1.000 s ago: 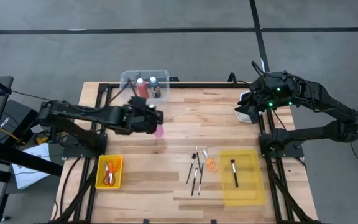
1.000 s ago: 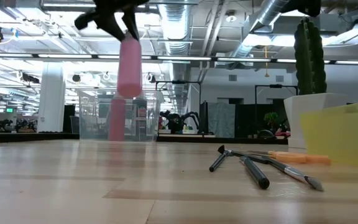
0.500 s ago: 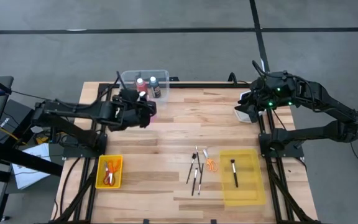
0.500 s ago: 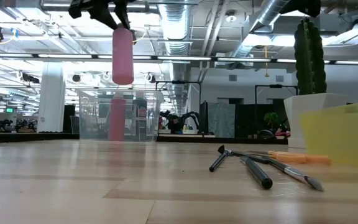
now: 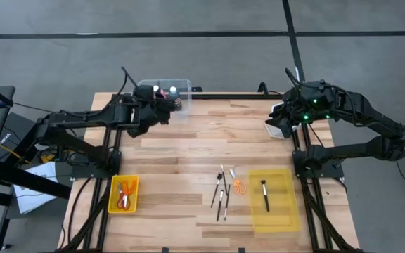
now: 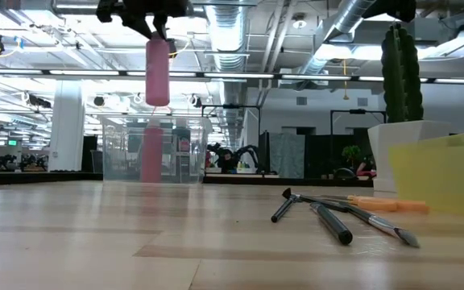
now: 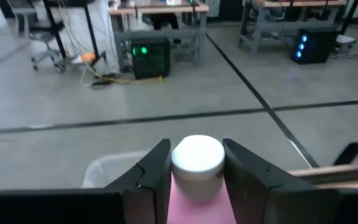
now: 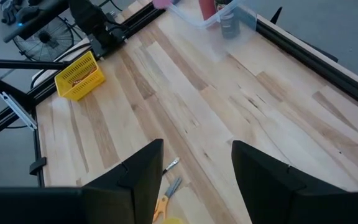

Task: Pick & Place Paint Supplies
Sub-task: Put the pink paint bottle into the transparent bin

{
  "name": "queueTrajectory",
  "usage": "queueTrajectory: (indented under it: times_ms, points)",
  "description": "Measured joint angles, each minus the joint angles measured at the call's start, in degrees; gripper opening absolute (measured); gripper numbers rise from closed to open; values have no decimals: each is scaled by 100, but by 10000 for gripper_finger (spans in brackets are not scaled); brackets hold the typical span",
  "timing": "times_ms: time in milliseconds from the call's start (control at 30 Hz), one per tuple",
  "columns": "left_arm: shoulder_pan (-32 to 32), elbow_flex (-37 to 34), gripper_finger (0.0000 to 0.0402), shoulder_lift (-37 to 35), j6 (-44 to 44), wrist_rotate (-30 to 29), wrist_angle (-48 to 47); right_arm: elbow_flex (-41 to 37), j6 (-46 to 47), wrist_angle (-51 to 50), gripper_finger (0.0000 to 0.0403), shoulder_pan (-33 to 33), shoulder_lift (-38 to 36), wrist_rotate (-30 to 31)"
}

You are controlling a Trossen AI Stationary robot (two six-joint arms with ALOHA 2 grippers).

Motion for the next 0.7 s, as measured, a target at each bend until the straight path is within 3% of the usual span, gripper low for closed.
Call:
queueTrajectory:
  times_ms: [267, 467, 700]
  points:
    - [471, 2, 109, 68, 1722, -51, 1476, -4, 90, 12, 187, 0, 6, 144]
    - [621, -125, 109, 331, 1938, -51, 1617, -4, 188, 10, 187, -2, 6, 250]
    - [623, -1193, 109, 474, 1882, -213, 3155, -4, 250, -5, 187, -138, 6, 253]
